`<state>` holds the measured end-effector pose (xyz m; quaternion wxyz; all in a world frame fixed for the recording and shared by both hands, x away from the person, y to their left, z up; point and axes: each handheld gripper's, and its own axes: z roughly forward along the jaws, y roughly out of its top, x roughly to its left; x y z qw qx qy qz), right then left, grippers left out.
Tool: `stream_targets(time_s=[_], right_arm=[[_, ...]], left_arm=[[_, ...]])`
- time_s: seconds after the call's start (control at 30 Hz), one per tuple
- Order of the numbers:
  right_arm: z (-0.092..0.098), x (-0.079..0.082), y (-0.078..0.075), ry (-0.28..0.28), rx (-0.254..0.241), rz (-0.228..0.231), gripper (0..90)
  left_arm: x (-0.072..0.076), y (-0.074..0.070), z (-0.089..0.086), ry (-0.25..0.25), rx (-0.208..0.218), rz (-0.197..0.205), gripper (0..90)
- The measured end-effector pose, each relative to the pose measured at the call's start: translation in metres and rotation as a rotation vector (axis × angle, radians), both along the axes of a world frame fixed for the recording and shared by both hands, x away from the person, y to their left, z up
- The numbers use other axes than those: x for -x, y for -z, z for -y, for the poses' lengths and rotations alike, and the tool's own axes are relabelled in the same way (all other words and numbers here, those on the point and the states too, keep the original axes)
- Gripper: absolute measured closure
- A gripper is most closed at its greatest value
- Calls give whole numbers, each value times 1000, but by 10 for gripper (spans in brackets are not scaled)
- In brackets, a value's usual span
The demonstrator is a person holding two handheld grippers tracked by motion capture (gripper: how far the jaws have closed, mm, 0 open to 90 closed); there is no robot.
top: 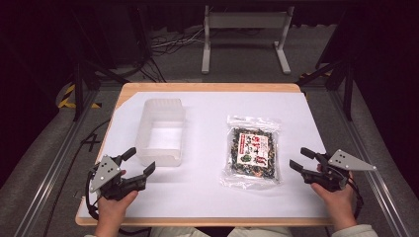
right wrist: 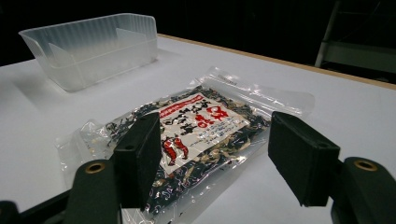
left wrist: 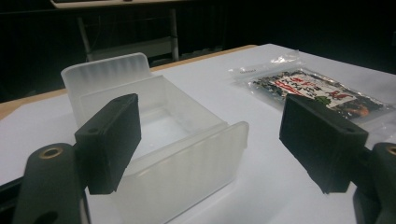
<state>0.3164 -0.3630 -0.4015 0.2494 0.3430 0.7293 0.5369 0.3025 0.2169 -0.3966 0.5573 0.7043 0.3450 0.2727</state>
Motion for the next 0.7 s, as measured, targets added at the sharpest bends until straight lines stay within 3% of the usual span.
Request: stream_targets(time_s=[0.17, 0.33, 0.7], right_arm=[[-2, -1, 0, 2, 17, 3, 340], [-3, -4, -1, -3, 27, -6, 347], [-11, -31, -21, -14, 22, -26, 358]], left_arm=[[-5, 0, 0, -9, 25, -7, 213], [-4, 0, 0, -26, 10, -15, 214], [-3, 4, 1, -4, -6, -24, 219]])
